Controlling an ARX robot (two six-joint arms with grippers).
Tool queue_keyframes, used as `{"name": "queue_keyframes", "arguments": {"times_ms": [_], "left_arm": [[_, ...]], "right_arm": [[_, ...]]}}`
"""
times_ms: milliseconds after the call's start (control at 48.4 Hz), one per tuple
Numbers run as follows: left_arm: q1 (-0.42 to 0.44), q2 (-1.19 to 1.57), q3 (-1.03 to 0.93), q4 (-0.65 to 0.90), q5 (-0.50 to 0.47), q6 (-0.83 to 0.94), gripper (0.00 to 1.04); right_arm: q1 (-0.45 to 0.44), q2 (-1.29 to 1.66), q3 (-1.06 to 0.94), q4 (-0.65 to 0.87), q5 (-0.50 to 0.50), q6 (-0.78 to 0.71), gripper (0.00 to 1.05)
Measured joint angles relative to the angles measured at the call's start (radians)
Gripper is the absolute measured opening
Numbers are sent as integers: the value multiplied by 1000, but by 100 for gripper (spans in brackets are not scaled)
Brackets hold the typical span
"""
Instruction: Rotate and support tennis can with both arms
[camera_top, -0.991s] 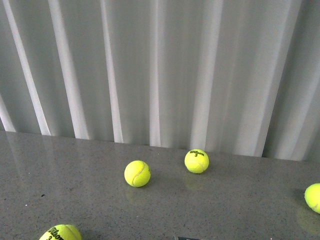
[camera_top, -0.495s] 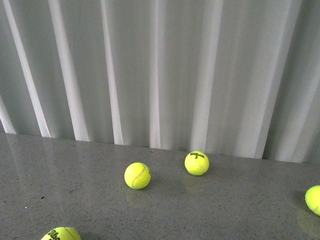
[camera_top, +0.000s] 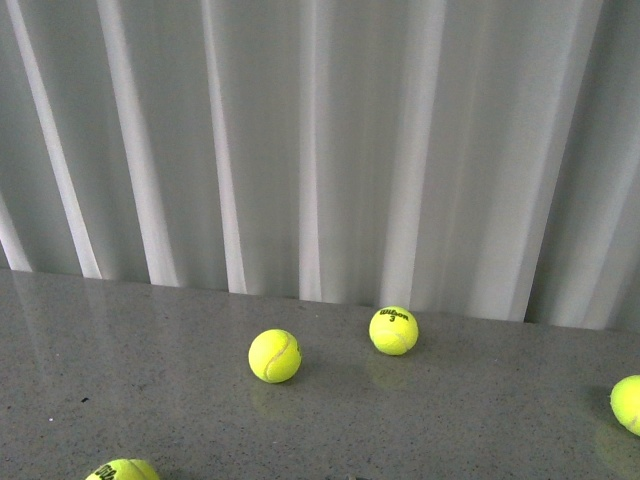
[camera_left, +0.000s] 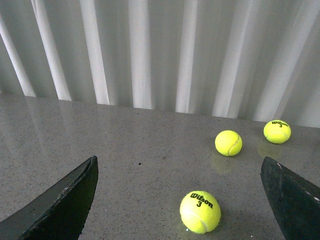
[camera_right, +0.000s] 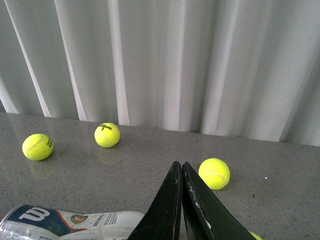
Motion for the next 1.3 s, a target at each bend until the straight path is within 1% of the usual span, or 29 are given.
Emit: {"name": "queue_keyframes", "arguments": {"times_ms": [103,145,165,227,475,516,578,681,702,743,785,805,846,908,950,991,1032,1094,1115,1197,1301], "left_arm": [[0,0,0,0,0,0,98],[0,0,0,0,0,0,98],[0,0,0,0,0,0,98],[0,0,0,0,0,0,98],[0,-1,0,0,0,0,98],[0,-1,0,0,0,0,98],[0,-1,0,0,0,0,98],[-1,1,1,-3,-5,-5,98],[-14,24,13,-40,-39,-26,98],[-63,106,78,-197,-151,-117,98],[-123,238,164,-331,-246,-206,98],[-150,302,203,-367,-276,-261,98],[-180,389,256,-373,-289,-310,98],[-201,548,366,-298,-251,-361,98],[-205,675,465,-200,-187,-380,98],[-207,804,559,-116,-148,-393,98],[-215,908,629,-66,-101,-412,98],[-237,1067,726,-27,-5,-451,98],[-242,1094,741,-26,9,-461,98],[-300,1363,858,-6,130,-536,98],[-367,1572,901,18,196,-602,98]], "right_arm": [[0,-39,0,-41,0,0,3],[0,-120,1,-155,-2,0,3],[0,-141,1,-177,-1,0,3],[0,-182,1,-186,-1,0,3],[0,-184,1,-191,-1,0,3],[0,-184,1,-191,-1,0,5],[0,-184,1,-191,-1,0,15],[0,-184,1,-191,-1,0,39],[0,-184,1,-191,-1,0,43],[0,-185,1,-191,-1,0,48],[0,-184,1,-192,-1,0,57],[0,-184,1,-192,0,0,59],[0,-185,1,-191,0,0,66],[0,-185,1,-192,-2,0,75],[0,-185,1,-192,-2,0,85],[0,-185,1,-192,-2,0,94],[0,-185,1,-192,-1,1,100],[0,-185,1,-192,-1,1,98],[0,-185,1,-192,-1,1,97],[0,-185,1,-192,-1,1,98],[0,-185,1,-192,-1,1,98]]}}
